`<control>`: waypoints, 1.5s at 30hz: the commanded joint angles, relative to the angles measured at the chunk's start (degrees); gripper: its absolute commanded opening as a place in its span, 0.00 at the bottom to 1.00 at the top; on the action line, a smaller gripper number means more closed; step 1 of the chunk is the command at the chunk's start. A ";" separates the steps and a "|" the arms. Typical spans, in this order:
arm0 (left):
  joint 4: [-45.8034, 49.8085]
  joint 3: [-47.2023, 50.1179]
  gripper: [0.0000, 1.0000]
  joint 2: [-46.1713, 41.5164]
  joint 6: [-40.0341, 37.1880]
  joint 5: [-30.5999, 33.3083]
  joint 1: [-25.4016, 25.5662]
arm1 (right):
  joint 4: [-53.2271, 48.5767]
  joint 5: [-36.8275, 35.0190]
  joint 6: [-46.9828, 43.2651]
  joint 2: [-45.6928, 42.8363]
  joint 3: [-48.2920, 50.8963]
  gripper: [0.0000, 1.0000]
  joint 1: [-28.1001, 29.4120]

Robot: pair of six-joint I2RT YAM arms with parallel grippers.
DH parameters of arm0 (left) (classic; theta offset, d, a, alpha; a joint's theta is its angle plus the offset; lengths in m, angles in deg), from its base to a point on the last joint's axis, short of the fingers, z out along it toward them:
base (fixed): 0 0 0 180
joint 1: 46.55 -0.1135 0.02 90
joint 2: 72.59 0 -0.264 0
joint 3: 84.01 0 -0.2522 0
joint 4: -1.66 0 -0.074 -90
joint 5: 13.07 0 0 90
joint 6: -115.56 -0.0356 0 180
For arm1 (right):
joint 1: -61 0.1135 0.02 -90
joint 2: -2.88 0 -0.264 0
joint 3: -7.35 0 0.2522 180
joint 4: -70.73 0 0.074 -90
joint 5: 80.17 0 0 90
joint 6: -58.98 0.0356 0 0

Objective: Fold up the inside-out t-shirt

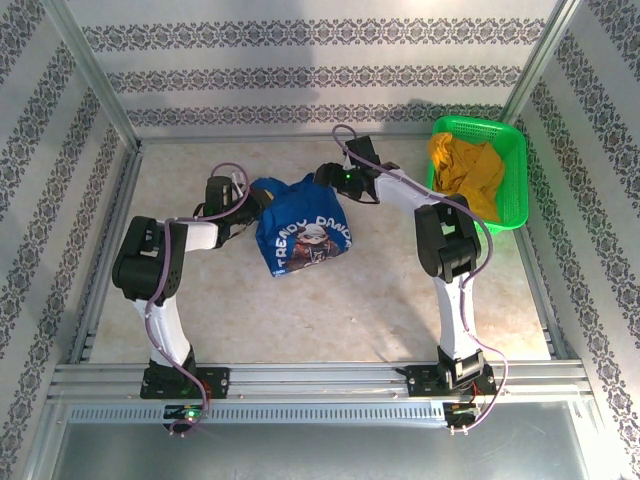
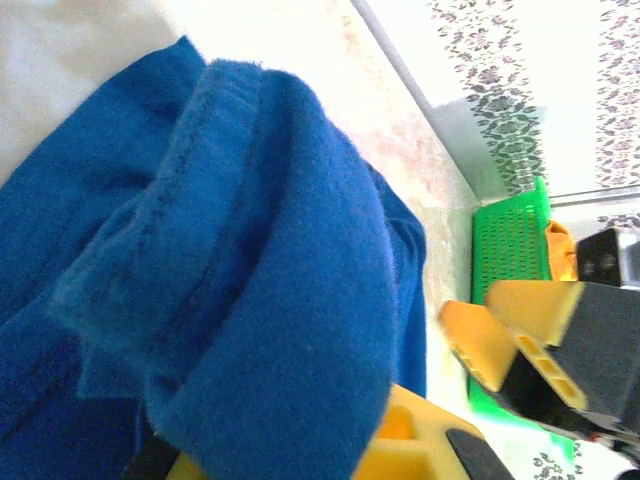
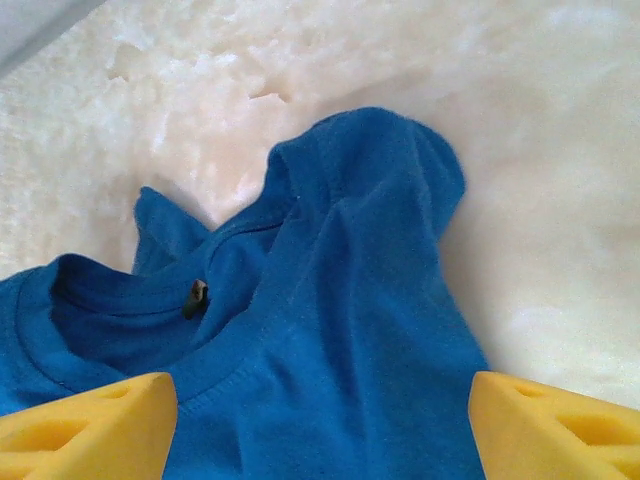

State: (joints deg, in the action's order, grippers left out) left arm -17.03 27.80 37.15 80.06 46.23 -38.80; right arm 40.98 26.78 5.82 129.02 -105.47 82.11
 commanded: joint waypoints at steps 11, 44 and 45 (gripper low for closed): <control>4.27 -3.47 0.00 5.13 -2.61 -1.90 -0.54 | -13.50 0.38 -6.58 14.29 -18.27 0.84 2.29; 1.68 -20.99 0.00 8.22 4.46 -9.57 -2.96 | 15.90 16.83 13.63 2.96 -4.55 0.00 -1.89; 1.85 -23.91 0.00 9.37 5.13 -9.94 -2.77 | 15.82 16.95 14.16 3.11 -6.42 0.00 -2.11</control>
State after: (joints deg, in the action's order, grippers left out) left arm -12.20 10.09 44.88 81.89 36.31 -40.22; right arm 53.13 44.03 15.81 134.88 -108.29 82.28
